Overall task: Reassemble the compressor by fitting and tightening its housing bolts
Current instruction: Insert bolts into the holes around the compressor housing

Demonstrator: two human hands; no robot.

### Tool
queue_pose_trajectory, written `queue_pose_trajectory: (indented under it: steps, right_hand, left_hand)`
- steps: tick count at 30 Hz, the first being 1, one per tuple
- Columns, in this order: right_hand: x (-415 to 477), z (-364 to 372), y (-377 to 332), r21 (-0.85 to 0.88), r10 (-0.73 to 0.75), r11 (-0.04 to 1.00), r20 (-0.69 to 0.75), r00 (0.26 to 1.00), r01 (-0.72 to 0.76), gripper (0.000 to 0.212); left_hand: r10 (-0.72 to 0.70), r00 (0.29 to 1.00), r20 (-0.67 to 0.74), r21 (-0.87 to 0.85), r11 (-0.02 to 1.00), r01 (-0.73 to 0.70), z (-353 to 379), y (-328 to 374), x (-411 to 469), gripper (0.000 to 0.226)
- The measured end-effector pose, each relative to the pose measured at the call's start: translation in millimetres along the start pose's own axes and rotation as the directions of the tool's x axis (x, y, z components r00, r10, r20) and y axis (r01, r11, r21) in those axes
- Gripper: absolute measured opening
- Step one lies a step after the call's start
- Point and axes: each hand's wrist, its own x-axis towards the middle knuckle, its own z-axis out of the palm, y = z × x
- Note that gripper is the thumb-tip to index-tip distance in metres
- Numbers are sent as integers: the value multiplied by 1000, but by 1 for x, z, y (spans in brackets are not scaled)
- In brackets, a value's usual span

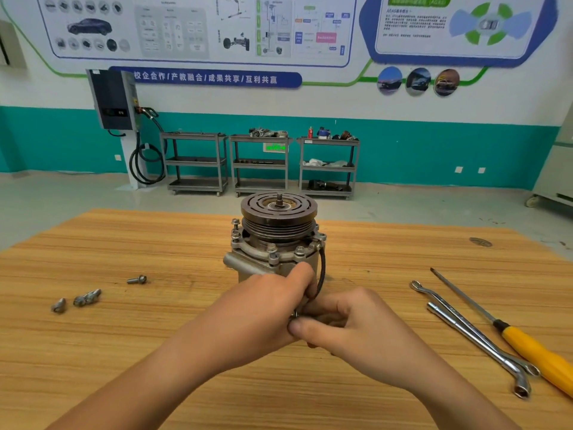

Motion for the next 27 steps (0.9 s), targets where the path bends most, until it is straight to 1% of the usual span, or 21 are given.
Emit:
queue_pose_trajectory:
  steps: [2, 5, 7, 8, 9, 11, 12, 14, 16, 17, 18, 19, 20, 21, 22, 23, 25, 27]
  right_hand:
    - [-1, -5, 1, 29, 22, 999, 0, 1000, -22, 20]
    - [-2, -11, 4, -27, -16, 1000, -112, 994, 13, 21]
    - [-3, -13, 5, -40, -41, 999, -154, 987, 35, 15]
    - [-2, -14, 5, -17, -43, 999, -170, 985, 41, 12]
    - [-2, -15, 6, 25, -33, 999, -186, 982, 38, 12]
    - [-3, -19, 7, 137, -10, 990, -220, 975, 41, 13]
    - [-3, -21, 7, 165, -17, 985, -233, 972, 56, 12]
    - [-4, -24, 7, 108, -78, 989, -228, 971, 105, 17]
    - [-5, -24, 7, -38, -155, 988, -184, 971, 150, 31]
    - [-5, -23, 9, -140, -192, 976, -171, 966, 169, 34]
    - [-3, -24, 11, -237, -227, 955, -183, 957, 181, 35]
    - [1, -26, 13, -303, -254, 936, -222, 942, 181, 34]
    - [6, -30, 16, -317, -265, 933, -286, 921, 170, 32]
    - [14, -35, 17, -278, -252, 948, -368, 895, 153, 30]
    - [25, -41, 19, -202, -213, 970, -450, 867, 133, 27]
    - [37, -47, 21, -105, -154, 988, -515, 843, 117, 23]
    - [61, -52, 26, 74, -40, 992, -566, 823, 99, 20]
    - [81, -50, 33, 122, -13, 987, -572, 820, 100, 20]
  left_hand:
    - [6, 1000, 7, -47, 999, -5, 0, 2, 2, 41]
    - [16, 999, 36, -148, 989, -10, 4, 7, 3, 59]
    - [13, 1000, 20, -176, 984, -9, 9, 8, 3, 66]
    - [7, 1000, -17, -209, 978, -10, 10, 7, 3, 65]
    - [-7, 998, -62, -266, 964, -10, 9, 6, 2, 59]
    - [-52, 988, -146, -425, 905, -16, 7, 4, 1, 37]
    - [-76, 981, -178, -493, 870, -22, 7, 3, 1, 32]
    - [-138, 968, -208, -576, 817, -7, 8, 3, 1, 28]
    - [-207, 942, -265, -615, 788, 0, 10, 1, 3, 25]
    - [-226, 917, -330, -594, 804, -15, 9, -1, 3, 24]
    - [-224, 884, -411, -535, 844, -35, 9, -3, 3, 22]
    - [-196, 841, -503, -448, 892, -60, 9, -7, 2, 17]
    - [-141, 795, -590, -333, 940, -81, 8, -11, 1, 10]
    - [-82, 750, -657, -217, 973, -84, 10, -16, 0, 5]
    - [-47, 709, -704, -126, 990, -59, 13, -22, -1, 12]
    - [-46, 689, -723, -88, 996, -27, 17, -28, -1, 20]
    - [-134, 685, -716, -124, 990, 64, 25, -34, -1, 32]
    - [-196, 711, -675, -145, 981, 133, 30, -35, 0, 38]
